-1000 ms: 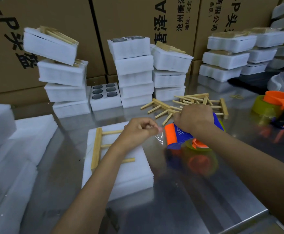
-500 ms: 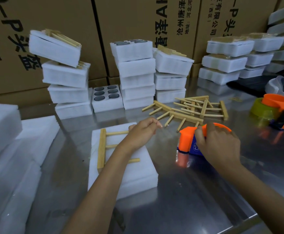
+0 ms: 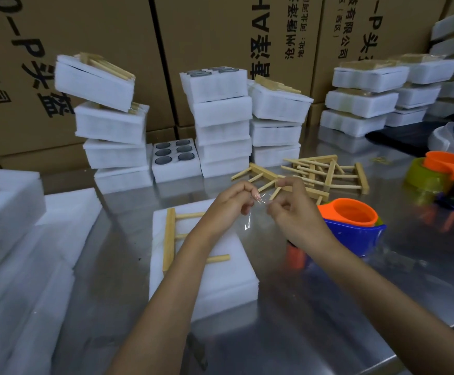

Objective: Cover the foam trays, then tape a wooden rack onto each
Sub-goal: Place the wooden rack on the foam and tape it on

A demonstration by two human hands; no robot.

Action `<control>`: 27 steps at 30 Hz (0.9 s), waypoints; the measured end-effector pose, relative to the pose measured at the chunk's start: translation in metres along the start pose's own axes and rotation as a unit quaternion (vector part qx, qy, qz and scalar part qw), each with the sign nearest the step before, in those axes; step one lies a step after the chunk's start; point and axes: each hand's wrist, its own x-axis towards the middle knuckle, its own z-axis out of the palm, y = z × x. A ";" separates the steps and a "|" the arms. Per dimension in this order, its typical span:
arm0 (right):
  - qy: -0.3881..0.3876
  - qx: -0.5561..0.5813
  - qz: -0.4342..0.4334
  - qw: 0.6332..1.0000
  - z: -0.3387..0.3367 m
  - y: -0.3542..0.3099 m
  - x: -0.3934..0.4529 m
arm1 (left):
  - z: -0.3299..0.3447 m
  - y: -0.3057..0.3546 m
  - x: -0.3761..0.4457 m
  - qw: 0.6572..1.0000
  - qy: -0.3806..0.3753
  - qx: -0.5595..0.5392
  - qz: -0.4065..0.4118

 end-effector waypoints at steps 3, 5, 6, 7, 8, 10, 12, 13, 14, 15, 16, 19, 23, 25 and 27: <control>0.017 0.017 -0.027 0.999 -0.004 0.000 0.000 | 0.000 0.000 0.000 1.000 0.000 0.017 -0.010; 0.027 -0.029 -0.063 0.997 -0.009 -0.002 -0.002 | 0.002 -0.001 0.000 0.998 0.012 0.055 -0.025; 0.032 -0.090 -0.096 0.991 -0.010 -0.002 -0.003 | 0.004 -0.002 -0.001 0.996 0.022 0.078 -0.026; 0.030 -0.173 -0.130 0.976 -0.011 -0.003 -0.004 | 0.006 -0.003 -0.001 0.994 0.036 0.103 -0.023; 0.024 -0.264 -0.159 0.951 -0.011 -0.005 -0.006 | 0.008 -0.004 -0.001 0.991 0.048 0.125 -0.018; 0.000 -0.388 -0.179 0.904 -0.005 -0.007 -0.010 | 0.011 -0.005 0.001 0.987 0.064 0.148 -0.022; -0.027 -0.430 -0.154 0.889 0.001 -0.008 -0.012 | 0.011 -0.006 0.002 0.982 0.077 0.167 -0.030; -0.033 -0.437 -0.138 0.888 0.004 -0.008 -0.012 | 0.010 -0.006 0.002 0.980 0.087 0.176 -0.032; -0.036 -0.440 -0.127 0.888 0.007 -0.007 -0.012 | 0.009 -0.007 0.003 0.979 0.100 0.175 -0.036; -0.041 -0.439 -0.120 0.890 0.009 -0.005 -0.012 | 0.008 -0.007 0.004 0.979 0.116 0.162 -0.040; -0.046 -0.438 -0.114 0.891 0.011 -0.003 -0.012 | 0.007 -0.007 0.004 0.980 0.133 0.140 -0.043; -0.061 -0.428 -0.100 0.896 0.019 0.006 -0.015 | 0.005 -0.008 0.003 0.983 0.168 0.072 -0.035; -0.058 -0.388 -0.055 0.918 0.030 0.010 -0.010 | 0.004 -0.011 0.003 0.981 0.188 0.039 -0.028; -0.069 -0.373 -0.024 0.925 0.035 0.012 -0.007 | 0.004 -0.011 0.004 0.980 0.194 0.033 -0.026; -0.076 -0.358 0.002 0.931 0.041 0.015 -0.006 | 0.003 -0.011 0.004 0.978 0.204 0.022 -0.023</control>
